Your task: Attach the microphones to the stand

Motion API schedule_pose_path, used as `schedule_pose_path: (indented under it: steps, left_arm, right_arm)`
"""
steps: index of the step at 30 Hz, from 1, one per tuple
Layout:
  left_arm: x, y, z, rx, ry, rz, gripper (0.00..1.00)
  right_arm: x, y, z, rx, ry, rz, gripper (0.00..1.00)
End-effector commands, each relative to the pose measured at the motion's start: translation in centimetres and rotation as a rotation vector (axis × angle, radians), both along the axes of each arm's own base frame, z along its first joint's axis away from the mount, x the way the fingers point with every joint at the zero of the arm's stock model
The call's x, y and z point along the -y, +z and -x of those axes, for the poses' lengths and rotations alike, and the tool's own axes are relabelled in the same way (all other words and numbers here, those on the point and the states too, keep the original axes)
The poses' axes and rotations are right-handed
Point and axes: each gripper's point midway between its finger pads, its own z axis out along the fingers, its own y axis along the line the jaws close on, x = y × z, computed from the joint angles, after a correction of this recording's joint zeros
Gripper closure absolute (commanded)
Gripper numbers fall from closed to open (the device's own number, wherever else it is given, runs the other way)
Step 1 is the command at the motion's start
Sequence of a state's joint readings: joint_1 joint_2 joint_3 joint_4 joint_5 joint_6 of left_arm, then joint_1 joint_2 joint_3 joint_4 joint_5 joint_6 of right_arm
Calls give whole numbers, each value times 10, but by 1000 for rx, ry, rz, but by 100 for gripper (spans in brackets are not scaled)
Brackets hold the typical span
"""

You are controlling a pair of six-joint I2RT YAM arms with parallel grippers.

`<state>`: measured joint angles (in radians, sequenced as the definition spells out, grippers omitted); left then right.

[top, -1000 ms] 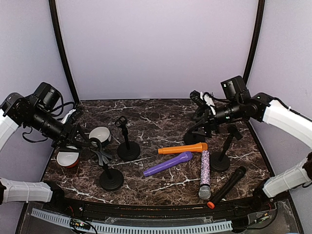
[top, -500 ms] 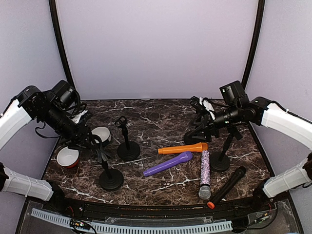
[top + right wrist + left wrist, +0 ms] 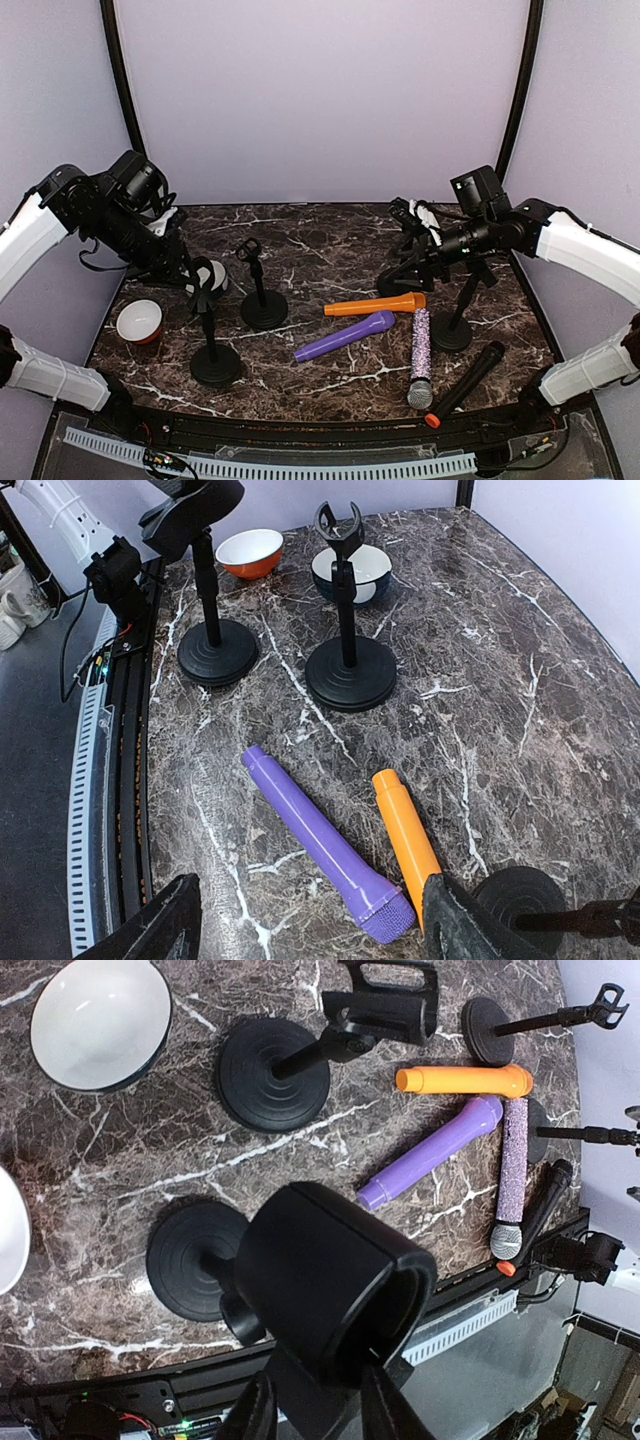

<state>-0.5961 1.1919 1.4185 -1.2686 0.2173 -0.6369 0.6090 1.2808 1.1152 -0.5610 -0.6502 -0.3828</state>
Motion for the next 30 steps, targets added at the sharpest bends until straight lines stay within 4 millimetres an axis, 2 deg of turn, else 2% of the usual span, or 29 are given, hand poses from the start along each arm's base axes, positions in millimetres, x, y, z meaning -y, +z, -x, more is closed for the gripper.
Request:
schedule_pose_path:
  steps: [1,4,6,9,12,20,26,30]
  left_arm:
    - [-10,-13,-11,19,9,-96,69]
    - [-18,-12,-14,25,32,-140,68]
    - [-21,-8,-16,45,37,-153,62]
    - [-14,4,-20,92,19,-101,59]
    - [-6,11,-19,113,14,-37,61]
    - [4,-2,-13,75,4,25,59]
    - [-4,-3,-9,70,17,-6,69]
    - [-3,4,-12,96,-3,-6,79]
  right_arm:
    - [-1,7,3,25,2,-14,24]
    - [0,6,5,24,2,-13,24]
    - [0,6,4,26,2,-13,24]
    - [0,4,4,25,3,-11,24]
    - [-1,5,4,25,3,-13,24]
    - [0,5,4,25,3,-12,24]
    - [2,3,5,34,-3,-7,23]
    - [2,3,5,34,-2,-7,23]
